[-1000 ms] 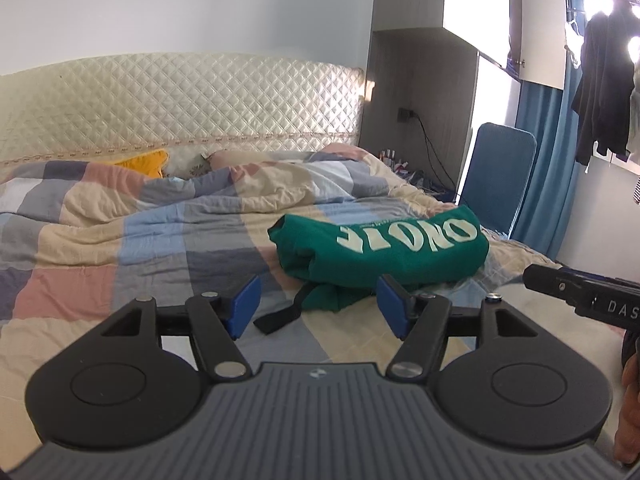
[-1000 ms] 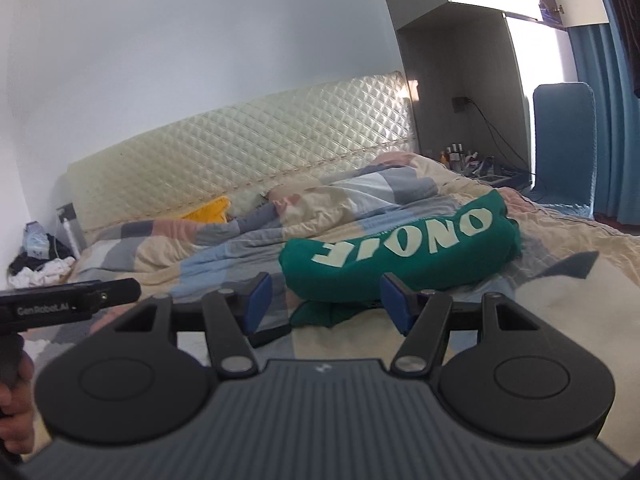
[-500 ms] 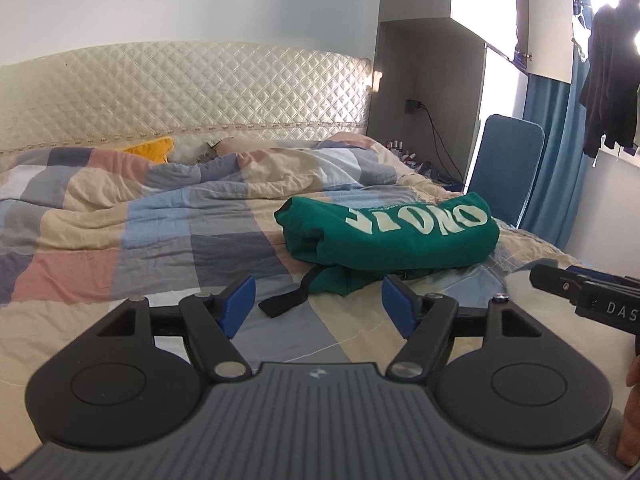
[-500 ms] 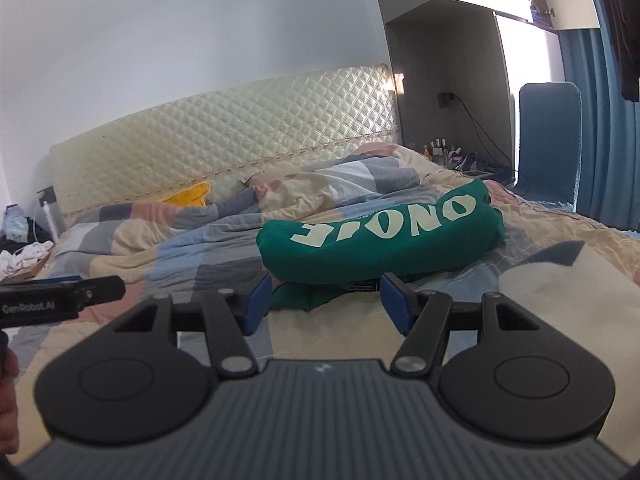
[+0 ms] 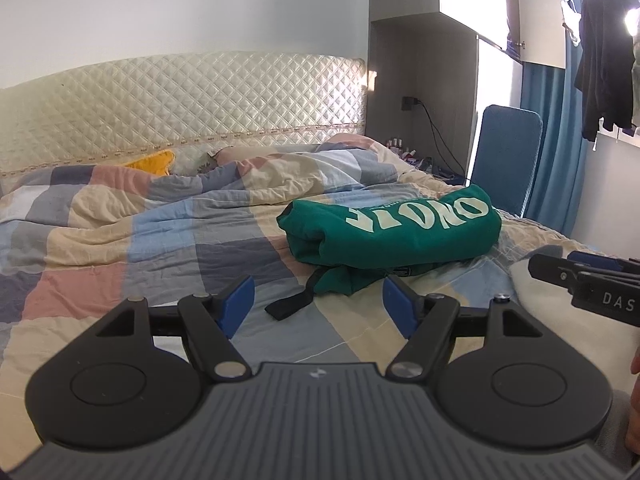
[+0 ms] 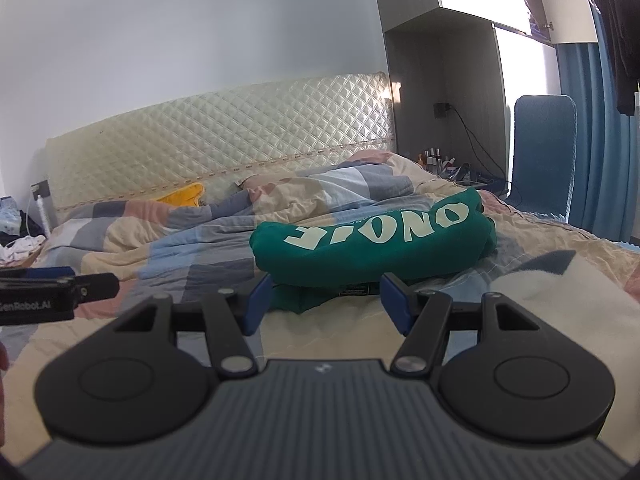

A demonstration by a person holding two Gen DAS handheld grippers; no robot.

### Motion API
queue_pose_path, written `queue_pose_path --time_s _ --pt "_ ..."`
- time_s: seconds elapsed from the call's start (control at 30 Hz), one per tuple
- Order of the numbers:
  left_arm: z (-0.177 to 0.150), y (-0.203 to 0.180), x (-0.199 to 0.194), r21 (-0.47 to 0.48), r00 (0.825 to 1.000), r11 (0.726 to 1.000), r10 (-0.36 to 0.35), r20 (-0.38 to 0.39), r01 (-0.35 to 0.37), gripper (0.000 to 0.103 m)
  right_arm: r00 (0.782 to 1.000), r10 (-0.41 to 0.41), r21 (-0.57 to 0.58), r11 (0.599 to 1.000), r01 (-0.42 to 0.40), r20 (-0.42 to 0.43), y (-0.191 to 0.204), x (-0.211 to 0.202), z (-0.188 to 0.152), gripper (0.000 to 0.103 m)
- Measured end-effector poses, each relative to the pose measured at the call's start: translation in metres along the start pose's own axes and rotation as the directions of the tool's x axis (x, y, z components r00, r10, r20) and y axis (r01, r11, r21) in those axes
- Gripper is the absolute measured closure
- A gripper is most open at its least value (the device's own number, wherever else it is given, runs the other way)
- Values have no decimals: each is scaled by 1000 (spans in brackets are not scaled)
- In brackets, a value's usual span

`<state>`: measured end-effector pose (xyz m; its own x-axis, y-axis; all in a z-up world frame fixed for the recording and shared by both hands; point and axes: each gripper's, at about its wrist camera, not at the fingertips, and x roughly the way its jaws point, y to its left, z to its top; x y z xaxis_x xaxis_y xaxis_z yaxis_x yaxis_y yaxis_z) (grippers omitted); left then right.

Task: Fold large clothes

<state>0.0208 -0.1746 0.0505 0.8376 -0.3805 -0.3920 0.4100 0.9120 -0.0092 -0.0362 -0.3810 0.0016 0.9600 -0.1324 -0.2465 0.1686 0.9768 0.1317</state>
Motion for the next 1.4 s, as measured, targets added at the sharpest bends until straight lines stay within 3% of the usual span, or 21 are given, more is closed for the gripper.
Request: queue_pose_path --time_s 0.3,0.43,1.2,1.4 --pt "0 1 -2 -8 1000 1000 4 10 -4 26 1000 -3 -8 1000 3 4 0 1 1 39" --pt "1 0 -5 -18 1000 1000 11 20 -10 20 1000 -3 -8 1000 3 0 0 0 1 39" --pt "0 2 -10 -25 1000 1000 14 10 -14 18 1000 -28 -33 999 28 8 4 0 -1 39" --pt "2 4 -13 -34 1000 999 1 5 -1 5 999 -37 -62 997 37 3 6 0 -1 39"
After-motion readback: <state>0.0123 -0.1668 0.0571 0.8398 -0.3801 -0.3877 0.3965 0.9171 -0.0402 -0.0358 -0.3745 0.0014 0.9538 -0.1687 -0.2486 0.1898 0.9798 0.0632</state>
